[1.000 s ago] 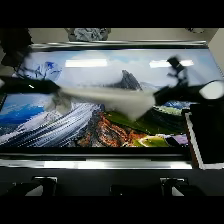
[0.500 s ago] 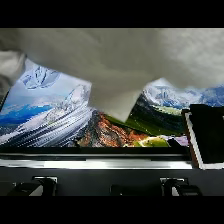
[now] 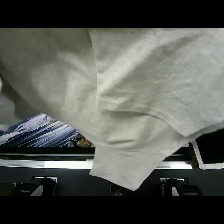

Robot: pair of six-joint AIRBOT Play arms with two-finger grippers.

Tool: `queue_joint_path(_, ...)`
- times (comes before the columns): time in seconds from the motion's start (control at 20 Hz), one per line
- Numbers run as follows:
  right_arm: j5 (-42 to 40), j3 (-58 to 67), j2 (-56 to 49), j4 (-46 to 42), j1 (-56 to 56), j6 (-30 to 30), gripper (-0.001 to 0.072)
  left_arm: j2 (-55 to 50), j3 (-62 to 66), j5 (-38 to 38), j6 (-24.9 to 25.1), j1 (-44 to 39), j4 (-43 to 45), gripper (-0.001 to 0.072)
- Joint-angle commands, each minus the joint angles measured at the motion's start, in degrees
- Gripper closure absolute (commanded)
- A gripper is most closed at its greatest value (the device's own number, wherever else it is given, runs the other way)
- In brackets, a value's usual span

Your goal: Fold the shirts.

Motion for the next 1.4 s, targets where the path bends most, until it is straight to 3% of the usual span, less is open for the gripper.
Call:
queue_joint_path(0.0, 0.31, 0.11, 1.36, -2.03, 0.02, 0.26, 0.0661, 1.68, 0.07, -0.11, -0.17, 0.04, 0.72, 0.0680)
queue_joint_path(0.15, 4.85, 0.11, 2.36, -9.11, 0.02, 0.28, 0.0661, 2.60, 0.07, -3.80, -0.26, 0.04, 5.86, 0.0680)
queue_joint_path(0.3, 9.49, 0.11, 0.79, -10.71, 0.02, 0.31, 0.0661, 1.86, -2.34, -9.25, -1.90, 0.04, 12.98, 0.0680)
queue_joint_path(0.5, 13.18, 0.09, -11.54, -10.10, 0.02, 0.79, 0.0661, -3.30, -13.20, -9.07, -1.86, 0.02, 14.60, 0.0680)
queue_joint_path(0.65, 16.28, 0.09, -29.92, -5.86, 0.02, 1.79, 0.0661, -13.73, -22.82, -7.76, 1.40, 0.15, 14.62, 0.0680)
queue_joint_path(0.9, 2.12, 0.11, -59.60, 6.97, 0.02, 1.84, 0.0660, -38.40, -23.71, -1.79, 3.52, 0.15, 14.58, 0.0679)
queue_joint_path(1.0, -0.63, 0.11, -66.10, 10.60, 0.02, 4.17, 0.0660, -45.77, -22.53, -1.99, 3.45, 0.15, 14.58, 0.0678)
queue_joint_path(1.25, 3.10, 0.11, -73.50, 18.18, 0.02, 7.21, 0.0659, -53.57, -22.53, -3.43, 0.63, 0.09, 11.78, 0.0664)
queue_joint_path(1.3, 3.19, 0.11, -72.70, 18.49, -0.07, 7.17, 0.0585, -53.44, -22.27, -3.50, 0.48, 0.31, 11.80, 0.0527)
queue_joint_path(1.35, 4.07, 0.11, -71.12, 18.14, -0.57, 7.04, 0.0401, -53.09, -21.20, -4.94, 0.48, 1.01, 11.82, 0.0263)
